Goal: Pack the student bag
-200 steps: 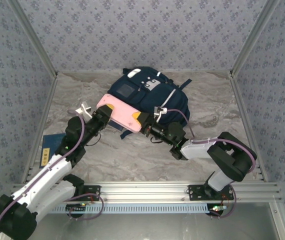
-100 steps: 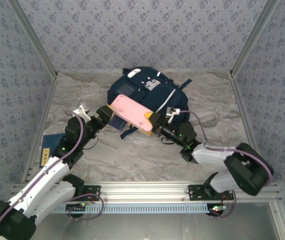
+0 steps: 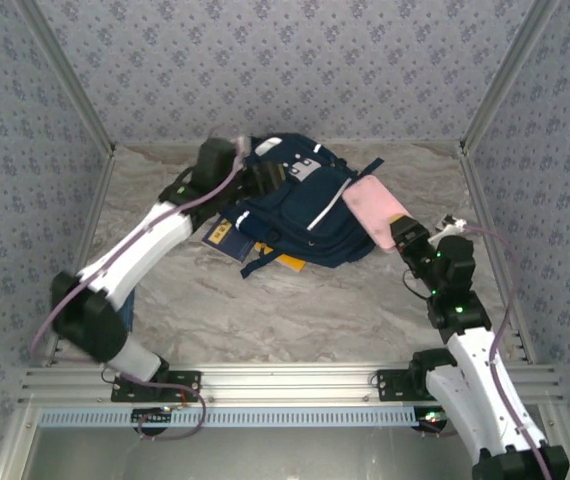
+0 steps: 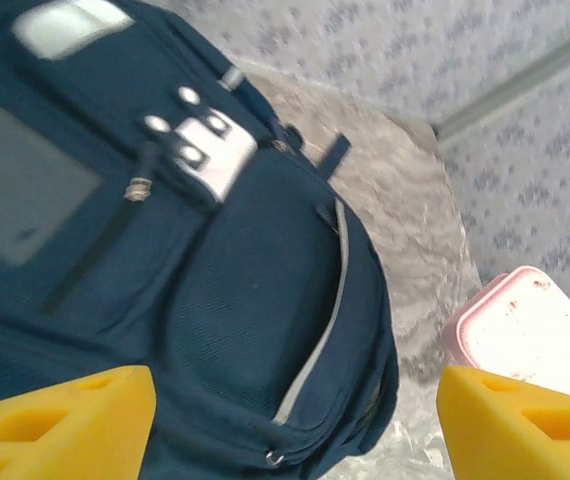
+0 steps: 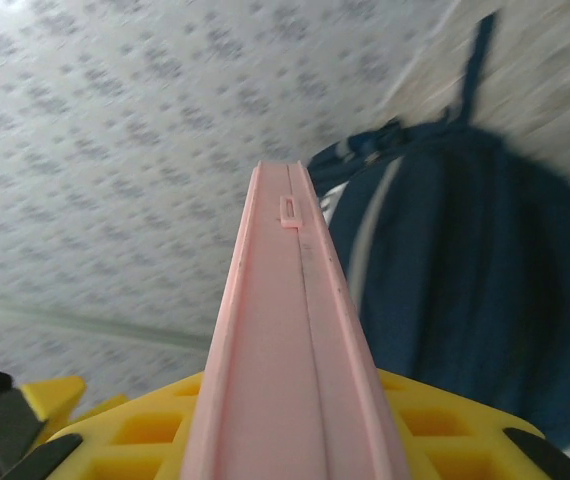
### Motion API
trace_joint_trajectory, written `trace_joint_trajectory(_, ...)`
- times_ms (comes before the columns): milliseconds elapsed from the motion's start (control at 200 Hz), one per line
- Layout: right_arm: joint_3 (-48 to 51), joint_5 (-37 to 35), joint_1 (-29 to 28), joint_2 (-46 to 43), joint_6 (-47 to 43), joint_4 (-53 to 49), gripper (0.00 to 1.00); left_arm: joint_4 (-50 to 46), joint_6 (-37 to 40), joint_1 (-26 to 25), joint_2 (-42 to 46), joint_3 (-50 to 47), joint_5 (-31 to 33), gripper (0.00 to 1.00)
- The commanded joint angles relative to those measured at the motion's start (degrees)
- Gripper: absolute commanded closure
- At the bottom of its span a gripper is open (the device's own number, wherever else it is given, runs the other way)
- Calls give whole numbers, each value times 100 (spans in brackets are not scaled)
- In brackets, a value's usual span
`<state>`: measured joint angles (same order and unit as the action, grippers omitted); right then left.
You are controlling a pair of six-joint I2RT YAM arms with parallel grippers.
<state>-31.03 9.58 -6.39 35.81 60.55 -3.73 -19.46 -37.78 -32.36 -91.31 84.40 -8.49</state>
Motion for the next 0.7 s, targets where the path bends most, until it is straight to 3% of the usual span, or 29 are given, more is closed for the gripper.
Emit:
trace_joint_trajectory(0, -426, -308, 399, -173, -835, -1650, 74, -1113, 814, -194, -1065, 1268, -731, 26)
trace_joint_trajectory(155, -270, -336, 850, -440, -974, -1868, 74, -1805, 1196, -410, -2744, 3273, -969, 28)
trace_joint_trajectory(365, -118, -153, 1035, -401, -1214, -1785, 74, -2598, 1227, -570, -4708, 5709, -1368, 33)
trace_joint_trajectory(500, -66, -3, 1055, -309, -1331, -1635, 74, -2312, 904, -595, -5409, 6281, -1804, 37)
trace_joint_trajectory(695, 117, 285, 1070, -129, -1301, -1344, 74, -1974, 743, -648, -5702, 6310, -1948, 40)
